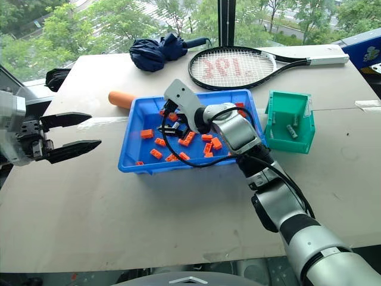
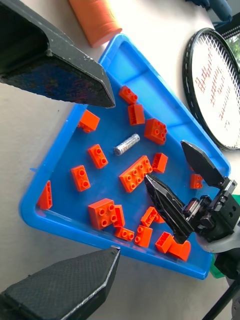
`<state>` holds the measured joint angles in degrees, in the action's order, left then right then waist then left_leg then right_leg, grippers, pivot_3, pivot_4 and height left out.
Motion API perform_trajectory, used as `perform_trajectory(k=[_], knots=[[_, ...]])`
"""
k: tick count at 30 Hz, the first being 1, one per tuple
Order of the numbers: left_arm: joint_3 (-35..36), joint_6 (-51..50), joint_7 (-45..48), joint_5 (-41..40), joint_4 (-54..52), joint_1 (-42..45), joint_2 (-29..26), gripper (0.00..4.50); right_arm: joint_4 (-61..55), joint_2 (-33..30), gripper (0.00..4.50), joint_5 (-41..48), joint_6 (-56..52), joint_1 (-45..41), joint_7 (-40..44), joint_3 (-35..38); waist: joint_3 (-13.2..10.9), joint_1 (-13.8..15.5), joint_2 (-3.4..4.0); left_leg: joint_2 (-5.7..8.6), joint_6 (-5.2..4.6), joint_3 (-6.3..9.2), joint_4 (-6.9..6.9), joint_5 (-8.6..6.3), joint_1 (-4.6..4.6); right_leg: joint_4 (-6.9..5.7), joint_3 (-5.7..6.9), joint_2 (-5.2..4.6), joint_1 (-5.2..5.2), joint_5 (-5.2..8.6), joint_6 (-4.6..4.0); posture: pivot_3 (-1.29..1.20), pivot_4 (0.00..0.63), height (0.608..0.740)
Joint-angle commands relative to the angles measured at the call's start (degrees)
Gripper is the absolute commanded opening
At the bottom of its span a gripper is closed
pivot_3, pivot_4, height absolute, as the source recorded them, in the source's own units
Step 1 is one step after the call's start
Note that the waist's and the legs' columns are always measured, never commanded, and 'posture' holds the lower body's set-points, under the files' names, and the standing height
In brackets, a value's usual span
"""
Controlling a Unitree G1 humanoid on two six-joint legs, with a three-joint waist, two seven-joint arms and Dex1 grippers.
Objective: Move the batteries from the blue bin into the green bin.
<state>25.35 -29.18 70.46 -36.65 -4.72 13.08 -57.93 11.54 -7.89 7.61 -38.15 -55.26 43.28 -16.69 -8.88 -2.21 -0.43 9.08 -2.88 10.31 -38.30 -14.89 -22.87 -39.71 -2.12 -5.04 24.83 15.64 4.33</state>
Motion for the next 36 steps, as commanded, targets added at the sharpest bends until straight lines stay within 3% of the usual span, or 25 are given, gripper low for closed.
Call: perform_trajectory(k=[1,6,13,22,30,36], knots=[[-4.81,0.83,-4.37,2.71,-1.54,4.01,1.44,4.50,-12.09,-3.98,4.39,4.07,-4.15,3.22,1.65,4.19,0.01,-0.06,-0.02,0.00,0.00,0.00,-0.01,0.00,0.00,-0.01,-0.01,0.00,-0.03,0.00,0.00,0.00,0.150,0.740],[-16.83,1.65,-11.82,12.58,1.58,12.53,5.38,4.50,-27.38,-11.94,4.39,9.84,-6.62,13.95,2.21,12.03,0.04,-0.04,-0.06,-0.01,0.00,0.03,0.02,0.00,0.00,-0.02,0.01,-0.01,-0.06,0.00,0.00,0.00,0.150,0.740],[-28.12,-2.17,-15.12,19.98,13.00,25.62,12.71,4.50,-42.30,-21.86,4.39,17.74,-5.49,29.30,4.46,22.80,0.04,0.03,-0.09,-0.03,0.00,-0.11,0.04,0.00,-0.02,-0.05,-0.10,-0.01,-0.02,0.00,0.01,0.00,0.150,0.740],[-35.67,-6.97,-18.56,28.21,27.03,37.54,19.47,4.50,-51.42,-25.84,4.39,24.37,-9.10,37.50,-0.57,27.52,0.07,0.18,-0.15,-0.01,-0.02,-0.14,-0.05,0.00,-0.03,-0.08,-0.14,-0.02,-0.04,0.00,0.02,0.00,0.150,0.740],[-38.80,-14.45,-21.20,32.15,28.72,39.60,23.37,4.50,-54.05,-27.59,4.39,25.50,-8.06,41.29,-3.89,27.99,0.06,0.18,-0.20,0.01,-0.03,-0.15,-0.06,-0.01,-0.05,-0.08,-0.16,-0.03,-0.03,0.00,0.02,0.00,0.150,0.740],[-39.27,-14.43,-23.82,34.46,31.14,40.03,25.23,4.50,-55.21,-28.21,4.39,27.62,-8.12,43.01,-5.06,28.30,0.06,0.35,-0.21,0.01,-0.03,-0.14,-0.06,-0.01,-0.04,-0.07,-0.15,-0.04,-0.03,0.00,0.02,0.00,0.150,0.740]])
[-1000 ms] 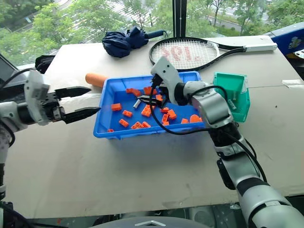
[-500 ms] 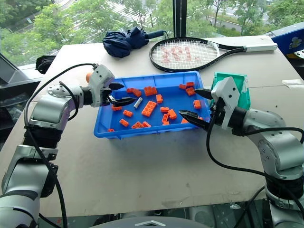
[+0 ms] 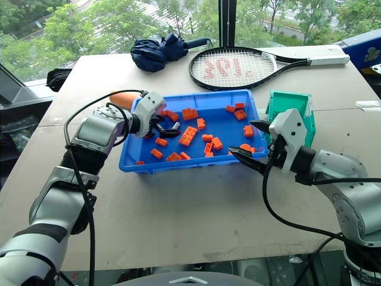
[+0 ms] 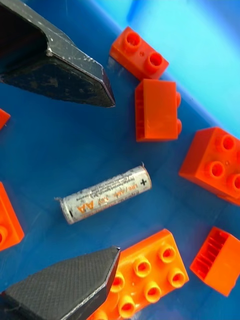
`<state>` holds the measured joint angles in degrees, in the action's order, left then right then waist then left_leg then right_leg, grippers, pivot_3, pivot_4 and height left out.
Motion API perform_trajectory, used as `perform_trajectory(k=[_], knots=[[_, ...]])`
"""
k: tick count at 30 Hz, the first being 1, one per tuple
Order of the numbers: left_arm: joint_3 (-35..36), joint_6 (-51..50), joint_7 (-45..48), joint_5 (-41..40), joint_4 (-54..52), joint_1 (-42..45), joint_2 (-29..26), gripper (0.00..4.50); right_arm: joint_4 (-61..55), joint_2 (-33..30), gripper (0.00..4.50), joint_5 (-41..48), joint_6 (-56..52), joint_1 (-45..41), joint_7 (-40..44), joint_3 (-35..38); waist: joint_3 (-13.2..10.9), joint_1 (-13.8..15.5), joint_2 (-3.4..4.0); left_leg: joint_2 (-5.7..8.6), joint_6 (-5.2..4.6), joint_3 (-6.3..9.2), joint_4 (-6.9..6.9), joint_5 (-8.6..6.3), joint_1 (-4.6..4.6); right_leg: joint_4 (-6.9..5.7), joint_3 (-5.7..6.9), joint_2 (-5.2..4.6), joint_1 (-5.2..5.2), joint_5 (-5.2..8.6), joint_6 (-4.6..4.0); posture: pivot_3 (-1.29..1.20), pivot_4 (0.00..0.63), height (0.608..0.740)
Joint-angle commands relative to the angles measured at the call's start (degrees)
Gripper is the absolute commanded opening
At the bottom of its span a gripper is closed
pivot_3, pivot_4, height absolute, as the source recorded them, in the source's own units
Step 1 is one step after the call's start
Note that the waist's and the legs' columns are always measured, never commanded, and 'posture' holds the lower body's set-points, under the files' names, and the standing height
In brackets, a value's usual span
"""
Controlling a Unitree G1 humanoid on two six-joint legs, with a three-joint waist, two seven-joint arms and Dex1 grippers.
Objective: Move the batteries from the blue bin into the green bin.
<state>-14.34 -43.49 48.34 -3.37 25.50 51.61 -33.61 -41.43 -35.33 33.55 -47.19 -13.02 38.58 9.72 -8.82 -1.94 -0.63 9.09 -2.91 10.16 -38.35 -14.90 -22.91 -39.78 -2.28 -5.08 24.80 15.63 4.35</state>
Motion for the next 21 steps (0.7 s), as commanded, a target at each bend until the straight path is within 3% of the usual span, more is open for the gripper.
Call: perform_trajectory(k=[1,2,5,13,21], knots=[[0.58,-0.10,-2.08,1.39,1.47,1.53,1.30,4.50,-2.22,-1.03,4.39,1.81,1.18,1.23,-0.37,1.94,0.00,0.16,-0.02,0.00,0.00,0.00,0.00,0.00,0.00,0.00,0.00,0.00,0.00,0.00,0.00,0.00,0.150,0.740],[0.32,0.15,-2.30,1.87,1.87,1.41,1.50,4.50,-2.04,-1.52,4.39,1.67,1.53,1.86,-0.19,2.01,0.01,0.27,-0.03,0.01,0.00,0.00,-0.02,0.00,0.00,0.00,0.00,-0.01,-0.01,0.00,0.00,0.00,0.150,0.740],[0.34,0.35,-2.07,2.39,2.72,1.02,1.74,3.84,-1.63,-3.10,4.50,1.22,2.36,3.12,0.28,1.91,0.02,0.56,-0.04,0.01,0.00,0.00,-0.05,0.00,0.00,0.00,0.00,-0.01,-0.02,0.00,0.00,0.00,0.150,0.740],[1.48,1.81,-1.81,2.27,5.43,1.24,1.72,0.06,-0.92,-4.80,4.50,2.25,3.28,2.44,0.13,1.26,0.06,1.20,-0.09,0.00,0.00,-0.03,-0.07,0.00,0.02,-0.02,-0.02,0.00,-0.03,0.00,0.00,0.00,0.150,0.740],[3.13,6.55,-1.08,1.45,7.86,4.10,1.88,0.01,0.08,-6.41,4.50,2.46,4.39,3.22,0.51,2.46,0.08,1.29,-0.14,0.01,0.00,-0.03,-0.09,0.00,0.01,-0.02,-0.01,0.00,-0.05,-0.01,0.01,0.00,0.150,0.740]])
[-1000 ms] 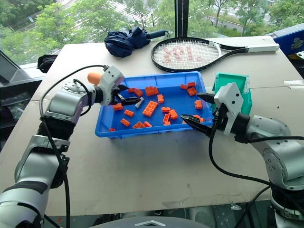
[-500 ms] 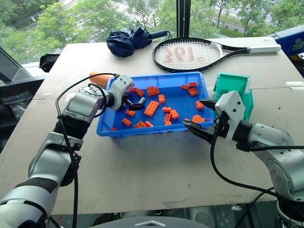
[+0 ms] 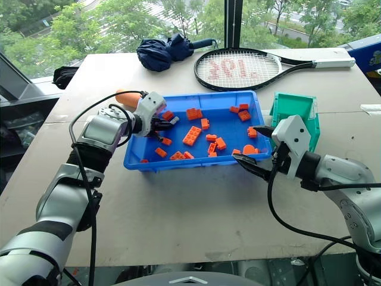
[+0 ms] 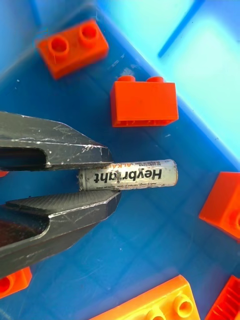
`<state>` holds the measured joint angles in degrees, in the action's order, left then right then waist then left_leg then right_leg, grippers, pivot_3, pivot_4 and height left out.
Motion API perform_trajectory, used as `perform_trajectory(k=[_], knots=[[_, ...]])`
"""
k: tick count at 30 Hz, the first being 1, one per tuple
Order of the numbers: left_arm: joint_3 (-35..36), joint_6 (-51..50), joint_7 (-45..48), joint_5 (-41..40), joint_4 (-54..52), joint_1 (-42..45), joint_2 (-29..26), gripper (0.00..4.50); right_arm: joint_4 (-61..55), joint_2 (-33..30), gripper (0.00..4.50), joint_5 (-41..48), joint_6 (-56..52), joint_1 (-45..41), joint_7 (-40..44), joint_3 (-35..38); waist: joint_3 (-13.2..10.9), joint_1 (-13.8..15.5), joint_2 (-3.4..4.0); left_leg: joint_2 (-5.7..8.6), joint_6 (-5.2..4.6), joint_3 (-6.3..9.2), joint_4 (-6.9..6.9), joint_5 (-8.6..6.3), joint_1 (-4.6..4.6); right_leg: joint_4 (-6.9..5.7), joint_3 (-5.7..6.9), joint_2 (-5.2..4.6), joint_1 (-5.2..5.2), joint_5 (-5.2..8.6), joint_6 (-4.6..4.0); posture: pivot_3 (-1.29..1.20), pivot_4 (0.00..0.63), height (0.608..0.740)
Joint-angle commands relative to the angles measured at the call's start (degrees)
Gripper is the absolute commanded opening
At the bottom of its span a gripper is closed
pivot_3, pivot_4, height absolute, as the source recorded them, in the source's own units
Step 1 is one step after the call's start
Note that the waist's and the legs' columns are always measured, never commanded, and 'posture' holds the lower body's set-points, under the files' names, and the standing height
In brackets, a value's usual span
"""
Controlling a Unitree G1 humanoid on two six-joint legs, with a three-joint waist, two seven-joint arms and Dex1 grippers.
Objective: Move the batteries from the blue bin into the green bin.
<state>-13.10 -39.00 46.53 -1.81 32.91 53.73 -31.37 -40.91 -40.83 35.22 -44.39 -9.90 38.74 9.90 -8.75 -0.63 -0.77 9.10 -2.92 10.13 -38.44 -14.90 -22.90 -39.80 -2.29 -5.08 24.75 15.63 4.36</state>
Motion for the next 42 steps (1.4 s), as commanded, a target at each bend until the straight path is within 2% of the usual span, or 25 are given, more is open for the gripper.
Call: perform_trajectory(k=[1,7,12,16,20,23,29,32,34,35,39,42], knots=[[2.47,1.75,1.10,-0.76,0.16,2.42,-0.23,0.01,-0.41,-1.13,4.50,0.87,1.68,0.27,0.38,2.62,-0.01,-0.01,-0.01,0.00,0.00,0.00,0.00,0.00,0.00,0.00,0.00,0.00,0.00,0.00,0.00,0.00,0.150,0.740],[5.71,-1.73,3.54,-4.78,-3.84,4.71,0.96,0.01,-0.18,-1.92,4.50,0.85,2.53,1.08,-0.12,3.96,-0.04,-0.01,-0.07,0.00,0.00,0.00,0.00,0.00,-0.03,0.01,0.01,-0.01,0.01,0.00,0.00,0.00,0.150,0.740],[9.63,-6.31,8.02,-12.53,-9.32,5.82,3.80,0.01,-0.50,-2.11,4.50,1.37,2.84,1.62,-0.65,5.14,-0.04,-0.04,-0.07,0.00,0.00,0.01,0.00,0.00,-0.04,0.01,0.01,-0.01,0.01,0.00,0.00,0.00,0.150,0.740],[6.88,-5.65,11.08,-14.14,-11.94,6.04,7.12,0.01,-0.24,-2.79,4.50,1.38,3.34,3.52,-0.84,8.00,-0.03,0.06,-0.08,0.00,0.00,0.01,0.00,0.00,-0.04,0.01,0.02,-0.01,0.01,0.00,0.00,0.00,0.150,0.740],[0.35,1.90,13.23,-9.77,-5.61,8.75,11.74,0.01,-0.75,-3.44,4.50,1.64,3.80,7.32,-0.68,12.23,-0.02,0.49,-0.11,0.01,0.00,0.01,-0.06,0.00,-0.04,0.01,0.05,-0.01,-0.03,0.00,0.01,0.00,0.150,0.740],[-5.57,11.46,13.70,-3.45,2.01,11.38,14.44,0.01,-1.76,-3.87,4.50,1.50,3.68,9.85,-0.91,14.79,-0.02,0.52,-0.12,0.01,-0.01,-0.04,-0.07,0.00,-0.02,0.00,0.00,-0.01,-0.04,-0.01,0.02,0.00,0.150,0.740],[-5.97,21.50,12.58,0.25,14.45,16.30,19.05,0.01,-3.69,-4.01,4.50,2.50,3.00,11.04,-2.28,16.33,-0.04,0.38,-0.15,0.00,-0.01,-0.08,-0.04,0.00,-0.02,0.00,-0.04,0.00,-0.02,-0.01,0.02,0.00,0.150,0.740],[-5.13,23.40,12.71,0.79,16.95,17.18,19.40,1.39,-4.61,-3.98,4.50,3.09,2.41,10.84,-3.41,16.25,-0.05,0.31,-0.16,-0.01,-0.02,-0.08,-0.04,-0.01,-0.02,0.01,-0.04,0.00,-0.02,-0.01,0.02,0.00,0.150,0.740],[-4.98,24.32,13.16,1.23,17.48,17.44,19.14,2.49,-4.48,-4.12,4.50,3.23,2.41,10.79,-3.69,16.12,-0.05,0.31,-0.16,-0.01,-0.02,-0.08,-0.03,-0.01,-0.02,0.01,-0.05,0.00,-0.02,-0.01,0.02,0.00,0.150,0.740],[-4.63,24.40,13.08,1.25,17.56,17.67,19.05,2.73,-4.27,-4.19,4.50,3.22,2.43,10.65,-3.86,15.91,-0.05,0.32,-0.16,-0.01,-0.03,-0.08,-0.04,-0.01,-0.02,0.00,-0.04,0.00,-0.02,-0.01,0.02,0.00,0.150,0.740],[-2.02,23.12,13.81,0.14,15.31,18.20,17.53,4.46,-2.95,-4.44,4.50,2.85,2.53,8.96,-4.38,13.90,-0.05,0.27,-0.17,-0.01,-0.03,-0.08,-0.04,-0.01,-0.02,0.00,-0.04,0.00,-0.02,-0.01,0.03,0.00,0.150,0.740],[1.40,20.19,16.65,-2.79,8.94,16.70,14.33,4.46,-0.68,-5.04,4.50,1.72,2.46,6.17,-4.53,10.73,-0.07,-0.23,-0.18,-0.01,-0.03,-0.08,-0.03,-0.01,-0.02,0.00,-0.04,0.01,-0.01,-0.01,0.03,0.00,0.150,0.740]])
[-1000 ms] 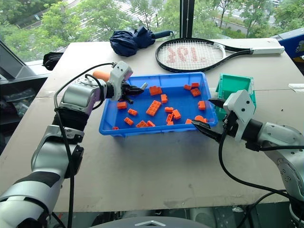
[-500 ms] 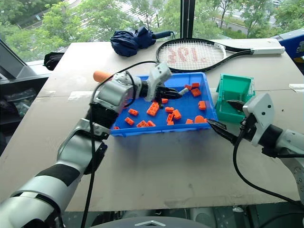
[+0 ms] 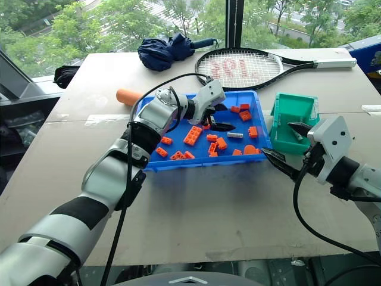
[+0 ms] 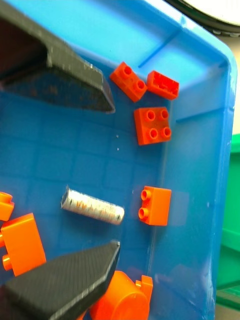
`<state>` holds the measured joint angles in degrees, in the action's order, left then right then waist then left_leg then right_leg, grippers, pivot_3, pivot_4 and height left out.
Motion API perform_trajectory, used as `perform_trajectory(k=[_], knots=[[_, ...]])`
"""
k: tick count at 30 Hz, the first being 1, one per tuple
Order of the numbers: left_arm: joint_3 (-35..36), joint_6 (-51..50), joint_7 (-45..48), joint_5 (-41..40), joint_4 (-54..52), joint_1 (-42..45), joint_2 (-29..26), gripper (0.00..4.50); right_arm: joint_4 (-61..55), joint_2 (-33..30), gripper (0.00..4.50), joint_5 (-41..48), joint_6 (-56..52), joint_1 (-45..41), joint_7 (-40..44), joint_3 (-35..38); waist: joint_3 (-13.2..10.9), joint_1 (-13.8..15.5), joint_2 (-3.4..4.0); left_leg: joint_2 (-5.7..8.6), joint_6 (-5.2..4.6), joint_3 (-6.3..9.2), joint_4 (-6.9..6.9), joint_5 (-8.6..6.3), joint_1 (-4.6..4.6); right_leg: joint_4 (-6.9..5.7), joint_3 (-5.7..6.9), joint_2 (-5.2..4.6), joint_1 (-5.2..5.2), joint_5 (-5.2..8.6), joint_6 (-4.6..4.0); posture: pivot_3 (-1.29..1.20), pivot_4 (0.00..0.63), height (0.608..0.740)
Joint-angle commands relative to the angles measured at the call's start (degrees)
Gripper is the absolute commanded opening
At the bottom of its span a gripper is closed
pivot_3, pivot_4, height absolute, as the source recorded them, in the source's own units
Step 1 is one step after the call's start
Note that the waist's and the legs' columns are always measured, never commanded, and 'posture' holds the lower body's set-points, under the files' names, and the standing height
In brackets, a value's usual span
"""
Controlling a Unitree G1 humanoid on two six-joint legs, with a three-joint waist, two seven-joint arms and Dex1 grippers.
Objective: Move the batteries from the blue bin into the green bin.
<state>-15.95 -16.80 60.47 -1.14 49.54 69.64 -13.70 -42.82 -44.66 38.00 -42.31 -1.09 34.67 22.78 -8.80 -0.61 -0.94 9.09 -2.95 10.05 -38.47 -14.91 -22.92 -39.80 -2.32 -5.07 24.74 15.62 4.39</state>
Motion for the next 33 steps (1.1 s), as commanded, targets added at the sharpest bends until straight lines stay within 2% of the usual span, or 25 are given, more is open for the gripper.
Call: perform_trajectory(k=[1,4,6,10,12,17,22,27,33], knots=[[5.06,-3.03,3.97,-4.44,-10.58,-0.26,-4.70,4.46,2.21,-1.57,4.50,-1.41,-0.12,-3.75,-0.53,-3.32,-0.02,-0.41,-0.02,-0.01,0.00,-0.01,0.00,0.00,0.00,-0.01,-0.02,0.01,0.02,0.00,0.00,0.00,0.150,0.740],[8.33,-7.91,9.96,-9.80,-23.64,-6.11,-10.90,4.46,6.52,-1.83,4.50,-2.82,-0.60,-9.38,0.10,-8.96,0.01,-0.49,0.02,-0.03,0.00,-0.03,0.06,0.00,0.00,-0.01,-0.03,0.02,0.05,0.00,0.00,0.00,0.150,0.740],[9.76,-10.30,14.01,-13.22,-32.56,-10.84,-15.69,4.46,10.04,-2.04,4.50,-3.92,-1.48,-13.48,0.85,-12.97,0.03,-1.53,0.05,-0.06,0.00,-0.11,0.11,0.00,0.06,0.01,-0.12,0.03,0.05,0.00,-0.01,0.00,0.150,0.740],[14.53,-18.07,19.89,-21.95,-50.44,-21.82,-26.96,4.46,21.06,-2.30,4.50,-8.39,-1.19,-24.40,5.82,-22.75,-0.01,-1.70,0.03,-0.11,0.01,0.00,0.10,0.00,0.03,0.03,-0.01,0.07,0.06,0.00,-0.02,0.00,0.150,0.740],[16.93,-19.21,22.27,-24.61,-56.43,-27.17,-32.51,4.46,26.05,-2.04,4.50,-10.54,-1.07,-28.98,8.58,-27.15,0.00,-1.85,0.03,-0.10,0.00,-0.03,0.07,0.00,0.03,0.05,-0.03,0.07,0.05,0.00,-0.02,0.00,0.150,0.740],[23.06,-23.30,22.73,-29.20,-64.64,-36.60,-42.34,4.46,37.74,-0.91,4.50,-17.34,-0.36,-39.38,17.03,-38.60,0.00,-1.07,0.03,-0.09,0.00,0.01,0.09,0.00,0.03,0.12,0.04,0.05,0.01,0.00,-0.02,0.00,0.150,0.740],[26.43,-24.07,20.55,-30.98,-68.06,-41.60,-46.47,4.46,47.35,2.92,4.50,-22.99,1.29,-47.15,22.09,-45.31,0.00,-1.12,0.03,-0.10,0.01,0.01,0.09,0.00,0.03,0.10,0.06,0.05,0.01,0.01,-0.03,0.00,0.150,0.740],[29.13,-24.21,19.22,-33.11,-69.26,-44.04,-48.32,4.46,54.98,6.61,4.50,-28.47,1.62,-53.92,28.68,-52.49,-0.01,-1.46,0.04,-0.10,0.01,0.03,0.12,0.00,0.03,0.12,0.07,0.05,0.03,0.01,-0.03,0.00,0.150,0.740],[30.40,-22.77,18.55,-34.06,-69.29,-46.17,-49.17,4.46,63.06,11.21,4.50,-34.17,3.53,-58.54,32.11,-56.15,-0.01,-1.77,0.05,-0.10,0.01,0.02,0.14,0.00,0.03,0.13,0.06,0.06,0.04,0.01,-0.03,0.00,0.150,0.740]])
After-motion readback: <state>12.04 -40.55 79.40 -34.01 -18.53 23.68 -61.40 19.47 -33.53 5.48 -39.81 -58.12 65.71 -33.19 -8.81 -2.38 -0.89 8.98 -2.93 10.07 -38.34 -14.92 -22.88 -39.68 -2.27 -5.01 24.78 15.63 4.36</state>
